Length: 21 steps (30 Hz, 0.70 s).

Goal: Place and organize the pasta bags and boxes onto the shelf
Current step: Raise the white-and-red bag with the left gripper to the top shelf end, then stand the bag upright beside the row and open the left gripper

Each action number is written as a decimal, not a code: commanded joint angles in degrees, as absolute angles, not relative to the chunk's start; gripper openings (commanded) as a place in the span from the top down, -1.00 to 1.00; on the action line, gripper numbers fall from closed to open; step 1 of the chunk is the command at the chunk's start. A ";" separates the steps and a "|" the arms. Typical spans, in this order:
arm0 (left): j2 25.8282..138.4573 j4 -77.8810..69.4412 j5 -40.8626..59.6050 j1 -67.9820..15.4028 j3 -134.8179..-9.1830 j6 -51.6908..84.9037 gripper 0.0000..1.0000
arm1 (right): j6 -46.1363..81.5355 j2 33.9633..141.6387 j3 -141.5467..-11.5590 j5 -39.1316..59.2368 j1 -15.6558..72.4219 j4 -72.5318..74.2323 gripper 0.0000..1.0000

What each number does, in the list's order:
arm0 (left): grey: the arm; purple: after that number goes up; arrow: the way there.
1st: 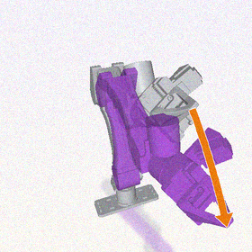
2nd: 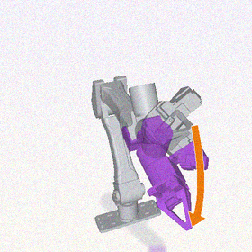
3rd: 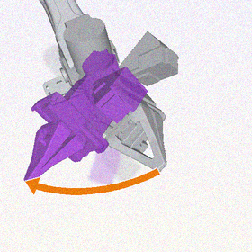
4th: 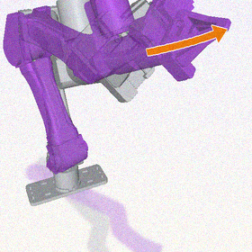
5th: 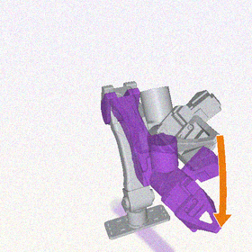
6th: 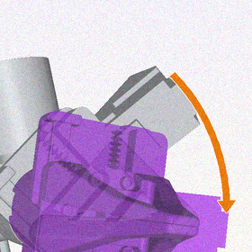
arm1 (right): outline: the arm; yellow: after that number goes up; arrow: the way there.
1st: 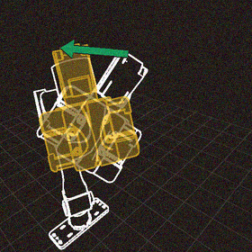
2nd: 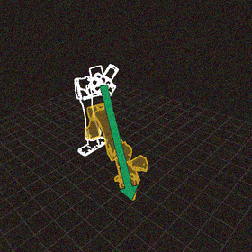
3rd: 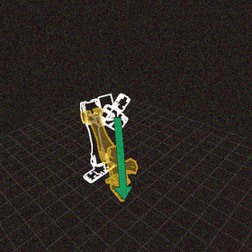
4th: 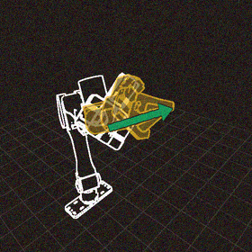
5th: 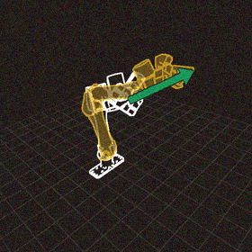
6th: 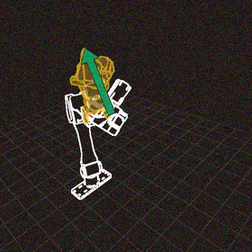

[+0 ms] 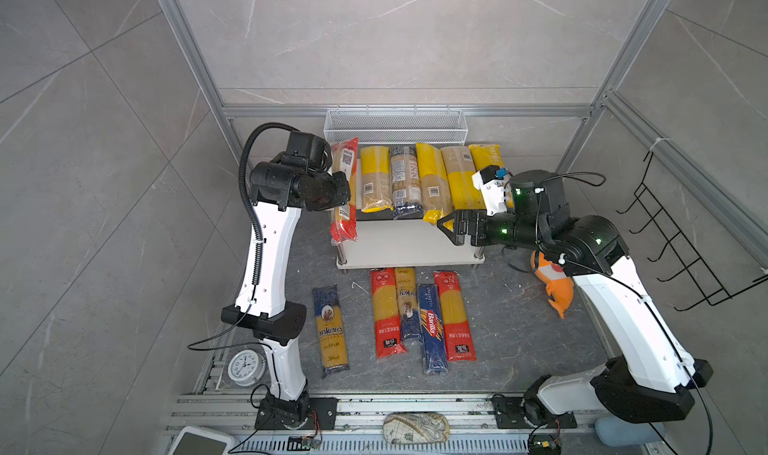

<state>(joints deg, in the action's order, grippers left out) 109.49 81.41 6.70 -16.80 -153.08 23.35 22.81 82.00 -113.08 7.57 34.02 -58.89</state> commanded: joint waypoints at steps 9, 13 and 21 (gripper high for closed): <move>111.33 65.10 14.80 -13.50 -156.86 23.55 1.00 | 21.54 85.13 -115.82 12.85 29.30 -56.01 -0.99; 112.56 63.93 15.43 -13.01 -156.87 23.63 1.00 | 21.11 86.45 -117.31 13.90 27.87 -55.73 -1.00; 114.52 63.17 16.45 -10.53 -156.44 24.17 0.04 | 20.39 88.72 -120.61 15.37 25.23 -56.09 -1.00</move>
